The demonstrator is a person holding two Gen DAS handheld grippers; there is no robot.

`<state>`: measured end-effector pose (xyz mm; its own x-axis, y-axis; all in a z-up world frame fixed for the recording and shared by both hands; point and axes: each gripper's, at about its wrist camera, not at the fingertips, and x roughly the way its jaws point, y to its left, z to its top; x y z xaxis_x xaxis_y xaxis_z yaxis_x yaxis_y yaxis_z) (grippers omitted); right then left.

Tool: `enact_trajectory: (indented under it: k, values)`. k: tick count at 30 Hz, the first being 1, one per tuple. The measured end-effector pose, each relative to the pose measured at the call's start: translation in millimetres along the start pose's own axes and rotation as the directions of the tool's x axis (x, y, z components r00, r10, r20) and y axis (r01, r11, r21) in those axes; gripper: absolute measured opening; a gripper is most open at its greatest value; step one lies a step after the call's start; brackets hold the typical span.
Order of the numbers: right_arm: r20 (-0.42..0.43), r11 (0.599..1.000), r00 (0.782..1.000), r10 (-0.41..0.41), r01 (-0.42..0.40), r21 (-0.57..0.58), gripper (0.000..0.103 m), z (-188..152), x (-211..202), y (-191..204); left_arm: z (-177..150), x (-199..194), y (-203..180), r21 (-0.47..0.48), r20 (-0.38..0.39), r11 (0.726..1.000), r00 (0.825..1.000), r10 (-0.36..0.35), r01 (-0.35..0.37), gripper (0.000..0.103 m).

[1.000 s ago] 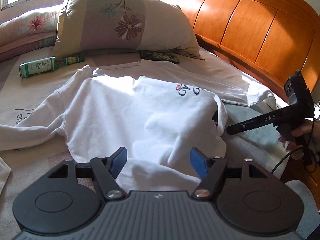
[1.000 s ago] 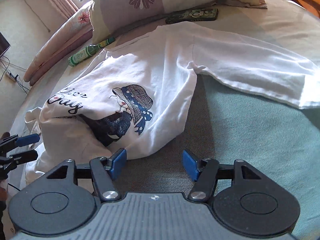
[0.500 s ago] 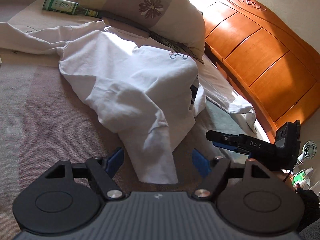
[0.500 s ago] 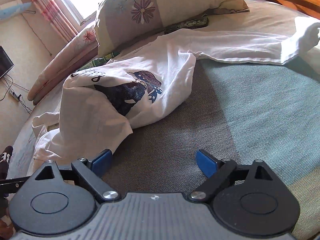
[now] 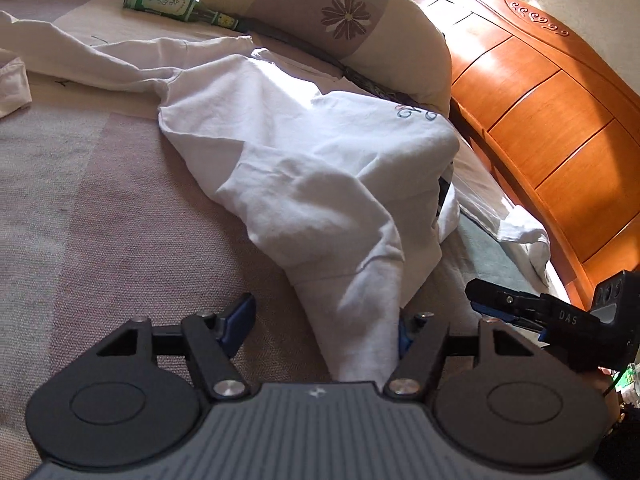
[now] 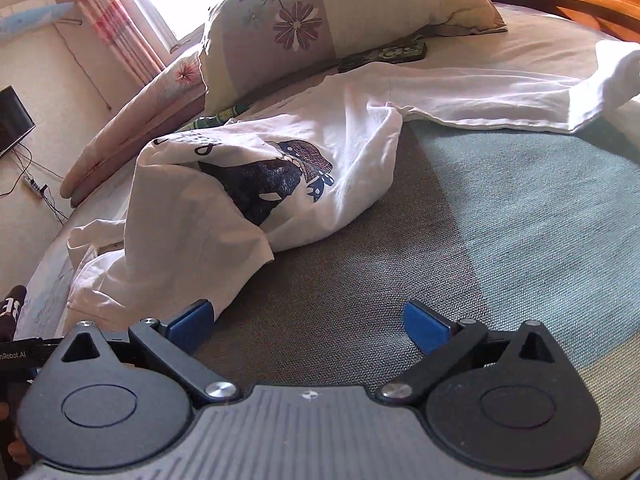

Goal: Fold clothes
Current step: 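Lift and pull the held shirt fold across the bed with the left gripper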

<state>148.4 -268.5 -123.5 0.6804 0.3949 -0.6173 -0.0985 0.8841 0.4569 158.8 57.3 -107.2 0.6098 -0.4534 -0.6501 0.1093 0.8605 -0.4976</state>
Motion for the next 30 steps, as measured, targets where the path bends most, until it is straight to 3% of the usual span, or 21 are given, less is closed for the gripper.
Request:
enact_trajectory:
  k: [4, 8, 10, 14, 16, 20, 30]
  values:
    - [0.017, 1.0, 1.0, 0.01, -0.01, -0.004, 0.103, -2.9, -0.8, -1.6, 1.0, -4.7, -4.3, 0.029, 0.007, 0.999, 1.0, -0.015, 0.015, 0.061]
    - [0.03, 1.0, 0.999, 0.016, -0.016, -0.007, 0.103, -4.9, -1.5, -2.4, -2.7, 0.1, -16.9, 0.066, 0.011, 0.994, 0.996, -0.087, 0.086, 0.061]
    - [0.031, 1.0, 0.999, 0.019, -0.019, -0.006, 0.103, -4.7, -1.7, -2.9, -5.6, 12.9, -15.1, 0.034, -0.025, 0.993, 0.994, -0.109, 0.11, 0.061]
    - [0.036, 0.999, 0.999, 0.038, -0.038, 0.004, 0.103, -5.0, -3.1, -6.3, -12.8, 18.6, 3.7, -0.074, 0.024, 0.982, 0.985, -0.174, 0.175, 0.059]
    - [0.041, 0.999, 0.998, 0.048, -0.049, 0.018, 0.103, -4.8, -3.9, -8.5, -13.7, 18.9, 14.5, -0.135, 0.043, 0.971, 0.98, -0.196, 0.2, 0.051]
    - [0.049, 0.997, 0.997, 0.061, -0.063, 0.042, 0.103, -4.5, -4.8, -11.6, -16.2, 18.8, 30.5, -0.212, 0.063, 0.957, 0.98, -0.19, 0.199, 0.015]
    - [0.047, 0.998, 0.997, 0.053, -0.054, 0.022, 0.103, -4.4, -3.8, -9.5, -17.4, 4.5, 36.0, -0.281, 0.103, 0.94, 0.98, -0.171, 0.193, 0.006]
